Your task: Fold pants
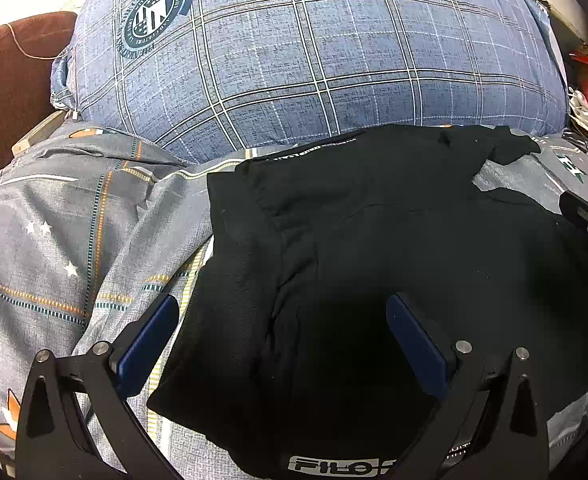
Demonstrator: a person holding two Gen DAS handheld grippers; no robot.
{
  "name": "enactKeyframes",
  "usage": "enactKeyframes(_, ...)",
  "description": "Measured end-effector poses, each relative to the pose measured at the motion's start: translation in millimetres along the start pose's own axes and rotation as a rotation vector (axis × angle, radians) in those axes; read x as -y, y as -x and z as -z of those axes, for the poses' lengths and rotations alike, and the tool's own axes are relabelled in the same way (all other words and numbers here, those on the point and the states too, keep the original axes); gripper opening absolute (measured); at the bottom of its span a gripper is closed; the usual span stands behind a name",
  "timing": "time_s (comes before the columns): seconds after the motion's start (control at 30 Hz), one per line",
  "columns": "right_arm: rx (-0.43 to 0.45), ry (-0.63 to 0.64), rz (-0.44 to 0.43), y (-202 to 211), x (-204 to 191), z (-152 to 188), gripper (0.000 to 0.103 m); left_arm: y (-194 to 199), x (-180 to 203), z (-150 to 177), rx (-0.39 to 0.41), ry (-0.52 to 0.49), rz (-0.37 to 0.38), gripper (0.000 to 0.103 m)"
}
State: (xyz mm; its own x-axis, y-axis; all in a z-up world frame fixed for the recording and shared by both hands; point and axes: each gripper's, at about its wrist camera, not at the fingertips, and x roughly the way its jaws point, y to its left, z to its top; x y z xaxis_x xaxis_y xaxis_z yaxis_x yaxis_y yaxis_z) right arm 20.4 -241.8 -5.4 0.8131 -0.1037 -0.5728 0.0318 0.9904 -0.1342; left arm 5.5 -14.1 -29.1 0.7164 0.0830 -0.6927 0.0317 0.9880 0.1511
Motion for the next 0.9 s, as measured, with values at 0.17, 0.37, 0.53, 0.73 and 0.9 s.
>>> enactKeyframes(0.17,-0.002,0.004,0.002,0,-1,0,0.103,-1,2,1,-0.001,-0.009,-0.006,0.103)
enactKeyframes(0.37,-0.004,0.010,0.005,0,-1,0,0.103,-1,4,2,-0.004,-0.023,-0.007,0.103)
enactKeyframes(0.53,-0.005,0.016,0.008,0,-2,0,0.103,-2,6,2,-0.009,-0.031,-0.007,0.103)
enactKeyframes(0.73,-0.010,0.020,0.007,-1,-2,1,0.103,-4,6,3,-0.018,-0.036,-0.012,0.103)
enactKeyframes(0.9,-0.015,0.025,0.008,-1,-1,1,0.103,-5,-5,-1,-0.031,-0.008,-0.011,0.103)
